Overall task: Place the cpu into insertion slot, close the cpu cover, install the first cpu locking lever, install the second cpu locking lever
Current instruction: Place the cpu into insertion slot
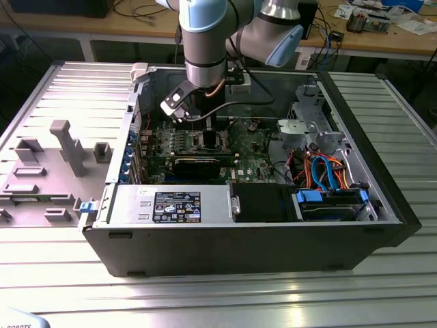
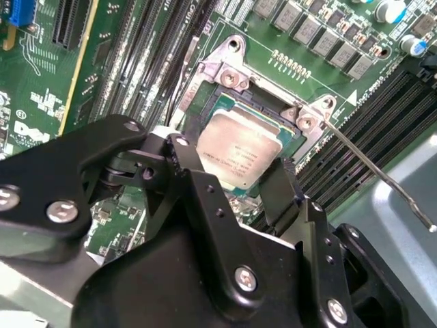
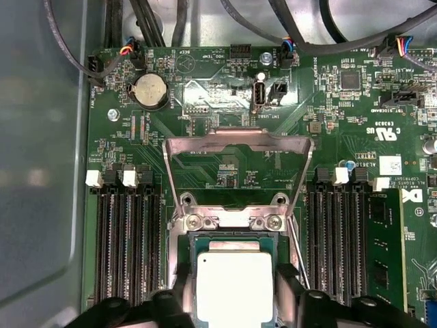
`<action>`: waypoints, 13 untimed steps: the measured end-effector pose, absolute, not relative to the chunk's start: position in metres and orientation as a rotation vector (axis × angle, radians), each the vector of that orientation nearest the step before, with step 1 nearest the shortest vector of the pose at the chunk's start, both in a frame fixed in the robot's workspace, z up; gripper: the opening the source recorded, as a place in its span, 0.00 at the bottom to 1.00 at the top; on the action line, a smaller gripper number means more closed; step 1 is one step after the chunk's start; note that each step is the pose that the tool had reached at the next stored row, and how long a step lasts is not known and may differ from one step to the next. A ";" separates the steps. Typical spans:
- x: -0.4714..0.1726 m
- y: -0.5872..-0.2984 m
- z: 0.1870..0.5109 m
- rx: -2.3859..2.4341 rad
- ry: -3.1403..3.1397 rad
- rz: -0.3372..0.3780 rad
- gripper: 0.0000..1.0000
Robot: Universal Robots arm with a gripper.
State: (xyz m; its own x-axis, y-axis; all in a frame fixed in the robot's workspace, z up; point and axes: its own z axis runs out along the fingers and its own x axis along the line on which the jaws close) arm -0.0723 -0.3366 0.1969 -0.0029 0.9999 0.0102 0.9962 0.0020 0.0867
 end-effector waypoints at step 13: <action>-0.072 -0.337 0.212 2.182 2.186 0.107 0.62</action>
State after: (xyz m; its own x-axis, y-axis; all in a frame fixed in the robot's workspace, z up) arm -0.0723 -0.3366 0.2121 -0.0026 0.9999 0.0126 0.9964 0.0015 0.0851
